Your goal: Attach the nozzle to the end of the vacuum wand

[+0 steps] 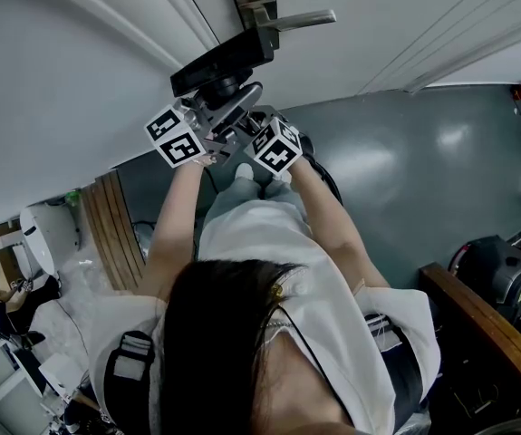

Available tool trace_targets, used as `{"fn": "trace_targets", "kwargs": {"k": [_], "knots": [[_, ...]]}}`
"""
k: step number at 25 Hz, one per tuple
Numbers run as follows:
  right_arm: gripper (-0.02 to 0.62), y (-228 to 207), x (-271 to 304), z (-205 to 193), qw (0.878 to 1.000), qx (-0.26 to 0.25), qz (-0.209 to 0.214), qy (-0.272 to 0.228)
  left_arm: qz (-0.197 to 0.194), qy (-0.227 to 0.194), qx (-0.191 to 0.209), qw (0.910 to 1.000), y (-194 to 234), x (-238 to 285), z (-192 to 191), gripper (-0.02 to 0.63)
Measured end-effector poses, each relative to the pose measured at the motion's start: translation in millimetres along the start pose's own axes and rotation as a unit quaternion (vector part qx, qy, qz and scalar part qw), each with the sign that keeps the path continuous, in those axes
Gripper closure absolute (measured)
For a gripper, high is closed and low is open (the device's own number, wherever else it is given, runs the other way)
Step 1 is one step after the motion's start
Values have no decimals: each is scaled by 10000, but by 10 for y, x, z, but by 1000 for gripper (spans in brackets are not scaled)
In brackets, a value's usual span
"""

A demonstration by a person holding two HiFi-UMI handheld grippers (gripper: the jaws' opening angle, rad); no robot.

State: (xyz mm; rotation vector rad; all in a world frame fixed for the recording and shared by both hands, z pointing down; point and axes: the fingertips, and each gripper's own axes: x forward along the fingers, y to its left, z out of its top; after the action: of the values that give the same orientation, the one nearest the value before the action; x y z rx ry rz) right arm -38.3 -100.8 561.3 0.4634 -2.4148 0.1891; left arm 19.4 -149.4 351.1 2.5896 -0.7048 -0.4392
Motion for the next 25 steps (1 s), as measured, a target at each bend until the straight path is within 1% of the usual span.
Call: {"fn": "trace_targets", "kwargs": {"k": [2, 4, 7, 11, 15, 17, 19, 21, 23, 25], "knots": [[457, -13, 21, -2, 9998, 0, 122, 180, -100, 208, 334, 9992, -59, 49, -39, 425], [457, -32, 38, -7, 9993, 41, 236, 293, -138, 286, 434, 9986, -55, 71, -62, 425], [457, -36, 47, -12, 9988, 122, 336, 327, -185, 301, 353, 9988, -23, 71, -86, 425], [457, -93, 61, -18, 9987, 295, 346, 236, -156, 115, 207, 9996, 58, 70, -61, 425], [457, -89, 39, 20, 9970, 200, 699, 281, -387, -8, -33, 9992, 92, 59, -25, 425], [457, -107, 48, 33, 9966, 191, 744, 307, -438, 4, 59, 9990, 87, 71, -16, 425], [457, -142, 77, 36, 9967, 224, 714, 321, -384, 9, 283, 9989, 89, 88, -12, 425], [457, -191, 93, 62, 9974, 293, 605, 259, -230, -64, 480, 9986, 113, 98, 10, 425], [457, -224, 109, 83, 9979, 421, 470, 133, 0, -229, 512, 9984, 164, 81, 38, 425], [457, -218, 136, 101, 9976, 451, 505, 139, 189, -365, 508, 9979, 209, 42, 60, 425]]}}
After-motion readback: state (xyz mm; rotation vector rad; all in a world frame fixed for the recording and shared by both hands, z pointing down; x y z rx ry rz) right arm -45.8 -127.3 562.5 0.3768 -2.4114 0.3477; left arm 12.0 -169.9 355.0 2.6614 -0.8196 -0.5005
